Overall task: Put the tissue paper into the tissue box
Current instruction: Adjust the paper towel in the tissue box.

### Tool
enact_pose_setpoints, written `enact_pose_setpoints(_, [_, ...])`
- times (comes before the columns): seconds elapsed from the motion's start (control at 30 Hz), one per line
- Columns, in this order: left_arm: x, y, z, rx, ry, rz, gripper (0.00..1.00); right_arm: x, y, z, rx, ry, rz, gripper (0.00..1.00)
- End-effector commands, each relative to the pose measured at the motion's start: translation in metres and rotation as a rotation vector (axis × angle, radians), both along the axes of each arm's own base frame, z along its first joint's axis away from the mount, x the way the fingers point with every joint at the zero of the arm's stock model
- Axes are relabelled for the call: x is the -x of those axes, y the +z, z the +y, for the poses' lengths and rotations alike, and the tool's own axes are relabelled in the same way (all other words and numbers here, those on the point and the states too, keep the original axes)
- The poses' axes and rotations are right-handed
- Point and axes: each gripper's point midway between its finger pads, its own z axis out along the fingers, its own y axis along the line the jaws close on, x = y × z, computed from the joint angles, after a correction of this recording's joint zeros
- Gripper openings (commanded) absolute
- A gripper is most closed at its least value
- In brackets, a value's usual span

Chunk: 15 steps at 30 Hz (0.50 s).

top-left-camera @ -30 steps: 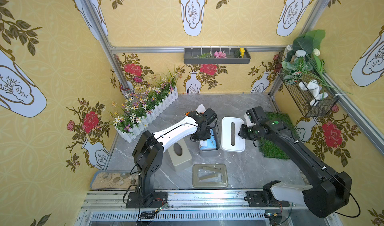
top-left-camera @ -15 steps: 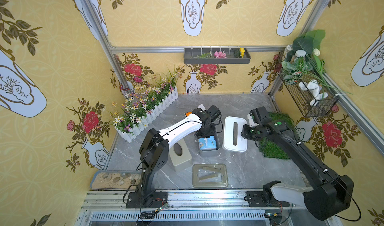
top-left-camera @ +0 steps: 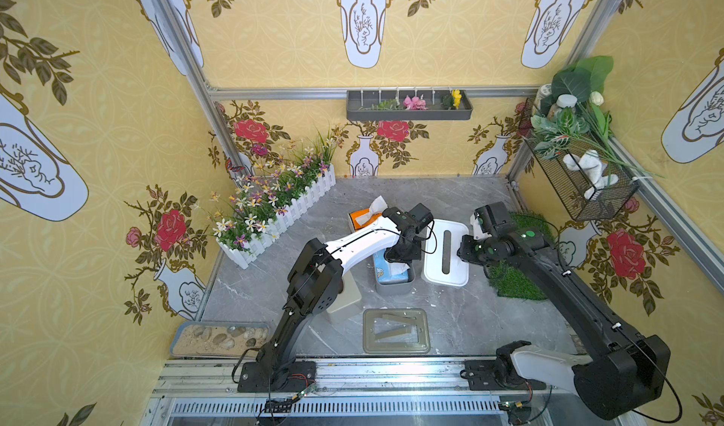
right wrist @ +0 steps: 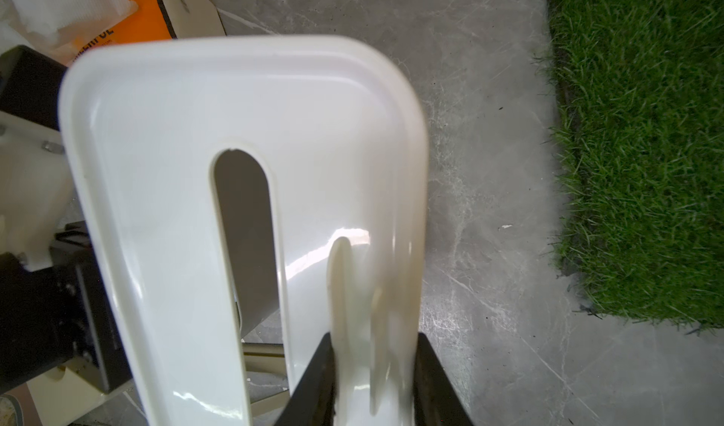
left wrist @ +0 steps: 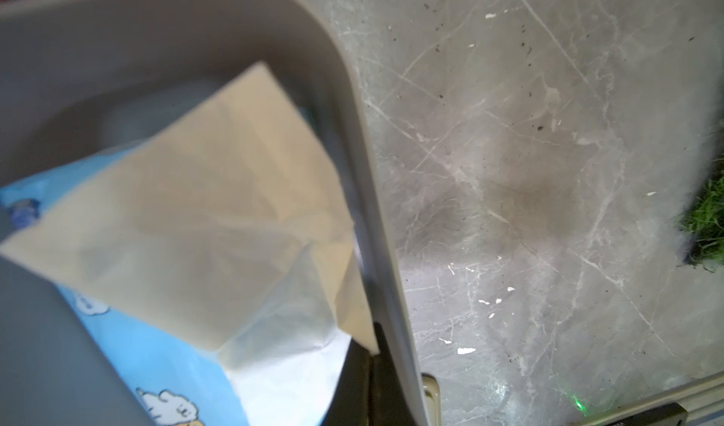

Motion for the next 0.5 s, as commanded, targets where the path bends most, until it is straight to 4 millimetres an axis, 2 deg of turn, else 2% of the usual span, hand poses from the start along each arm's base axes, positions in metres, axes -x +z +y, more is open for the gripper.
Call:
enact_pose_setpoints(0.0, [0.004, -0.016, 0.002, -0.023, -0.009, 0.036, 0.00, -0.001, 0.001, -0.002, 0.009, -0.001, -0.012, 0.18])
enact_pose_setpoints(0.1, [0.003, -0.028, -0.003, -0.030, -0.018, 0.053, 0.00, -0.001, 0.000, -0.001, 0.004, 0.001, -0.011, 0.18])
enact_pose_setpoints(0.3, [0.013, -0.054, 0.009, -0.092, -0.015, 0.106, 0.00, 0.000, 0.003, -0.002, 0.000, -0.004, -0.018, 0.18])
enact_pose_setpoints(0.4, [0.014, -0.057, 0.012, -0.100, -0.014, 0.106, 0.00, 0.000, 0.003, -0.001, -0.002, -0.005, -0.019, 0.18])
enact_pose_setpoints(0.47, [0.013, -0.052, 0.010, -0.089, -0.017, 0.095, 0.00, -0.001, 0.004, -0.001, -0.004, -0.004, -0.019, 0.18])
